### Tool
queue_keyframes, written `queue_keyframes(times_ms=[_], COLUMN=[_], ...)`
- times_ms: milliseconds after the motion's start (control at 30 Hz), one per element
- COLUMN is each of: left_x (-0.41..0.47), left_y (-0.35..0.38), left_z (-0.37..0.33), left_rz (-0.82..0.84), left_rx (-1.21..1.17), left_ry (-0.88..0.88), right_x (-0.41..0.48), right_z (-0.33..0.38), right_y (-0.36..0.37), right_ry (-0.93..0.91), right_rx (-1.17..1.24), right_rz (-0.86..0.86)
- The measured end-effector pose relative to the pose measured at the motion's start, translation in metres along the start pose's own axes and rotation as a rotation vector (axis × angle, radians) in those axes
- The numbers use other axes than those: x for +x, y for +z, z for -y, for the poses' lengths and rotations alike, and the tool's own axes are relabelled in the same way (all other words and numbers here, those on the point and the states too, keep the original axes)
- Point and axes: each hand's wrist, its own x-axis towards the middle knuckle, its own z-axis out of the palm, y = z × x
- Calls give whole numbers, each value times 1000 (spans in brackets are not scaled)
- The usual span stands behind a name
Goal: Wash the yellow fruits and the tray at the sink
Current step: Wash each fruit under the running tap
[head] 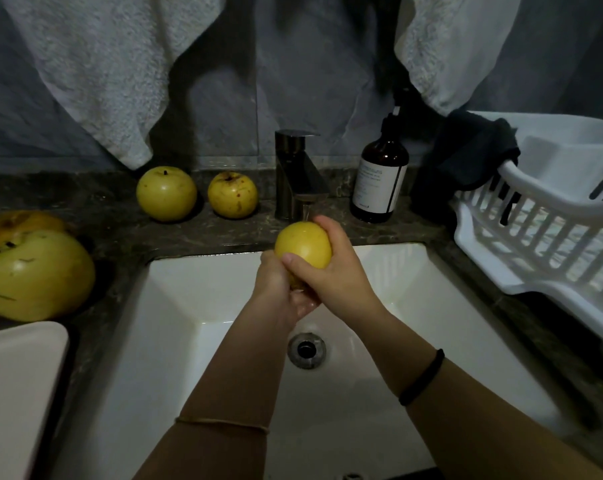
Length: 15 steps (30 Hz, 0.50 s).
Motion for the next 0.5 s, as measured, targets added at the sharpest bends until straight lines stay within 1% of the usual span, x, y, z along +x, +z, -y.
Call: queue_keyframes(times_ms=[100,200,233,333,400,500], left_x=[3,4,6,11,11,7], left_y=[0,3,3,3,2,3], left_z=[-2,-2,-2,-1,1,4], left_rz=[-12,50,61,85,123,115], left_rx=[7,-26,-8,75,116,323], left_ry=[18,3,11,47,108,297], right_x=[1,4,7,11,10,9], right_z=[-1,-2,-2,-3,-2,-1], right_y=[3,5,4,-2,-4,-6], right_ry=[-20,23,59,154,155,183], right_rx=[-61,-69,-35,169,225,306], right_rz=[-13,-39,-37,-12,-2,-27])
